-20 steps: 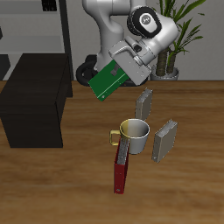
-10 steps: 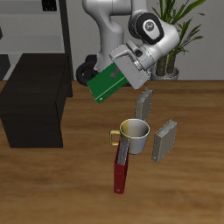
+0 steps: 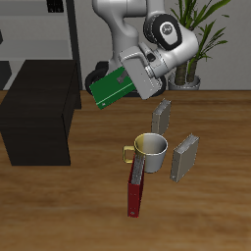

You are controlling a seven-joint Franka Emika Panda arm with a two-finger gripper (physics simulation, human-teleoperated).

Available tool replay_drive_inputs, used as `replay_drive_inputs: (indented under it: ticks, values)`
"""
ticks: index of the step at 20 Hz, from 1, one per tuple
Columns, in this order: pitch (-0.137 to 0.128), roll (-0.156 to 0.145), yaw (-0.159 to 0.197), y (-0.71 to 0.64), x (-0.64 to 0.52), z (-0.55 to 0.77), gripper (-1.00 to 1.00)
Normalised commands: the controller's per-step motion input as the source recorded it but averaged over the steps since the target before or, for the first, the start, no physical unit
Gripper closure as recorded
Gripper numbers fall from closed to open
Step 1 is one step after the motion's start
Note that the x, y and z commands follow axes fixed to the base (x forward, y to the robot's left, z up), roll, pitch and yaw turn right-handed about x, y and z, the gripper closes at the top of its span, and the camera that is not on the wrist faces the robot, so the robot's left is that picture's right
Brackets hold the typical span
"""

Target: Place the green book in the top region of the shelf

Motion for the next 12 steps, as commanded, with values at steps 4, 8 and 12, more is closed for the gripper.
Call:
replay_drive_inputs:
  ticks: [4, 8, 12]
  values:
    - [-0.036, -0.054, -0.023, -0.13, 0.05, 0.09, 1.0]
    - [-0.077, -0.016, 0.009, -0.03, -0.01, 0.04, 1.0]
    - [0.067, 0.009, -0.003, -0.22, 0.15, -0.04, 1.0]
